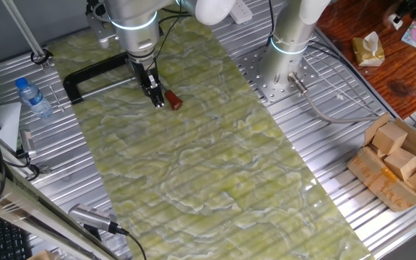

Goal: Pull up the lever

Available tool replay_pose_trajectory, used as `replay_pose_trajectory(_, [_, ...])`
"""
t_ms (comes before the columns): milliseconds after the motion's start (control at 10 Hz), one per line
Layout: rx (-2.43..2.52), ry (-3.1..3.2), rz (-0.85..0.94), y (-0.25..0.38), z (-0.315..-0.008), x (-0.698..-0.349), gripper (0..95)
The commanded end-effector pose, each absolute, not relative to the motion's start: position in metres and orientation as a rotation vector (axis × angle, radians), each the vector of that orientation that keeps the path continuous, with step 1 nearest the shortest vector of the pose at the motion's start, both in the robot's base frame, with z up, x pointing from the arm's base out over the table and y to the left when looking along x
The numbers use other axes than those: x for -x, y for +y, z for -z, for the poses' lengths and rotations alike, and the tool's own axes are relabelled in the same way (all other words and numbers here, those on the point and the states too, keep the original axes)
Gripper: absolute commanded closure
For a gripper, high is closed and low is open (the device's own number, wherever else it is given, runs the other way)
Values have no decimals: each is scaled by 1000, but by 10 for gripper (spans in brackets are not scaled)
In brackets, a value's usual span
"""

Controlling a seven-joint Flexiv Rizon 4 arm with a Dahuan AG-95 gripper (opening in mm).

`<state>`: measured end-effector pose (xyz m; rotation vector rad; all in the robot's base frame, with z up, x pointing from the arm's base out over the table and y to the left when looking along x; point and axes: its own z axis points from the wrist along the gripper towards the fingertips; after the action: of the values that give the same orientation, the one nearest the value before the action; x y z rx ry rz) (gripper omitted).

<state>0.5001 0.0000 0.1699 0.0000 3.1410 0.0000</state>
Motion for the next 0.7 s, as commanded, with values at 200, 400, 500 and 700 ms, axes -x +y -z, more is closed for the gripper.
replay_pose_trajectory(200, [817, 3016, -68, 0, -170, -500, 950])
replay_pose_trajectory(400, [819, 3014, -69, 0, -170, -500, 950])
replay_pose_trajectory(500, [821, 3014, -68, 0, -170, -500, 950])
replay_pose_trajectory(700, [823, 3014, -67, 1, -170, -500, 950])
